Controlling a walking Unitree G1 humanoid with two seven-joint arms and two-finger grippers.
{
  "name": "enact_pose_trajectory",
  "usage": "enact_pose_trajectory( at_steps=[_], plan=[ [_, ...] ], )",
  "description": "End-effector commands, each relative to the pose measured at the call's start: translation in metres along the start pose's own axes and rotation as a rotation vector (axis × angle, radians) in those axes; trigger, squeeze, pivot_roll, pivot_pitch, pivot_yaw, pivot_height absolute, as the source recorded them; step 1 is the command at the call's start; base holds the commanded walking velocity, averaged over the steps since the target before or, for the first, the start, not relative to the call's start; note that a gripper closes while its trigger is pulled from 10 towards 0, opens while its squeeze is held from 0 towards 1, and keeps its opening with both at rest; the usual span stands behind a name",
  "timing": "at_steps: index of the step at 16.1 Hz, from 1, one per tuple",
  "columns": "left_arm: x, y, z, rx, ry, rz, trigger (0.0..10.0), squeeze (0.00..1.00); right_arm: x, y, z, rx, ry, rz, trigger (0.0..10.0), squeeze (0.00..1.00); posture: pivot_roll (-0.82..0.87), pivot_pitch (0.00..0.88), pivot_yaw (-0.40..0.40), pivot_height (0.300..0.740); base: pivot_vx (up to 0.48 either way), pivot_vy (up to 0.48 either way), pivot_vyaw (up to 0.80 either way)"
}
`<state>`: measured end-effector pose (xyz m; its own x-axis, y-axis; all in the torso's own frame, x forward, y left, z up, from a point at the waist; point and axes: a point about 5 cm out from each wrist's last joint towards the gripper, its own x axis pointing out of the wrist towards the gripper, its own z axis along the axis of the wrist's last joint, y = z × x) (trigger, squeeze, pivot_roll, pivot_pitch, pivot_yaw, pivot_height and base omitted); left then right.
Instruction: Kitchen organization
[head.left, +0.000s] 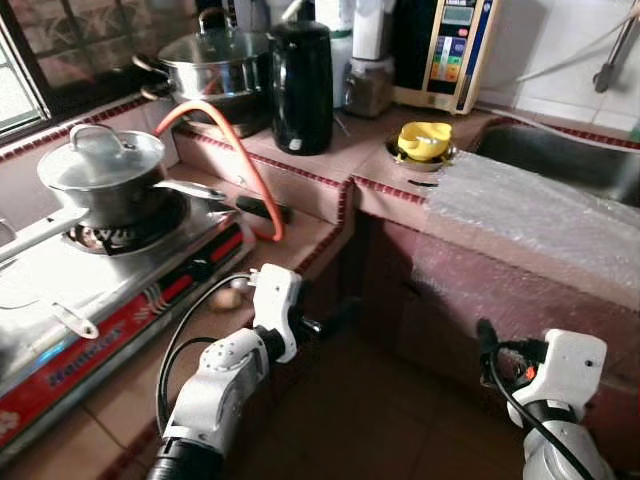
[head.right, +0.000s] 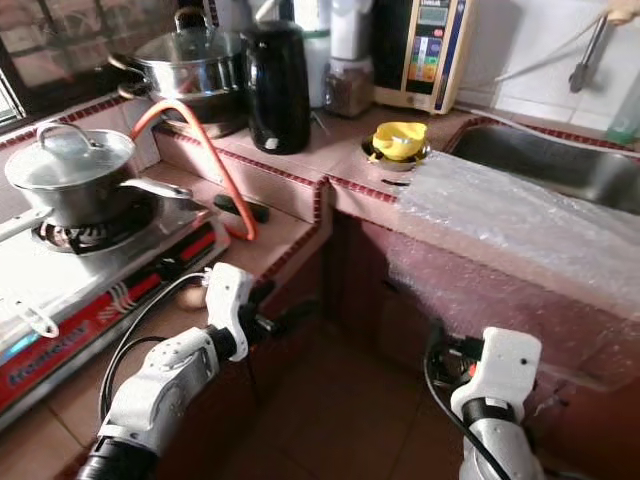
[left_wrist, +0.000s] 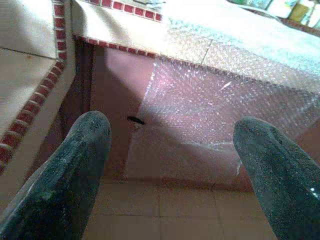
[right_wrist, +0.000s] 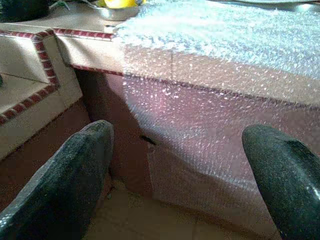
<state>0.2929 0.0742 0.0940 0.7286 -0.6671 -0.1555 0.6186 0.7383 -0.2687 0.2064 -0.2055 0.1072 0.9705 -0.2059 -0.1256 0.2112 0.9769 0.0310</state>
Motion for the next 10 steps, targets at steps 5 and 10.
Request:
enact_pose_trajectory(
  at_steps=[5,10],
  plan=[
    [0.0054,-0.0062,0.0016,0.011,0.005,-0.024,10.0,0.0,0.0,-0.0044,0.0021,-0.004,-0.007,-0.016,10.0,0.0,-0.07,0.0,0.049,0.74,0.0,-0.48,0.0],
    [0.0064,-0.0061,0.0008,0.02,0.007,-0.021,10.0,0.0,0.0007,-0.0049,0.0064,0.0,-0.02,-0.021,10.0,0.0,-0.07,0.0,0.05,0.74,0.0,-0.439,0.0]
  ],
)
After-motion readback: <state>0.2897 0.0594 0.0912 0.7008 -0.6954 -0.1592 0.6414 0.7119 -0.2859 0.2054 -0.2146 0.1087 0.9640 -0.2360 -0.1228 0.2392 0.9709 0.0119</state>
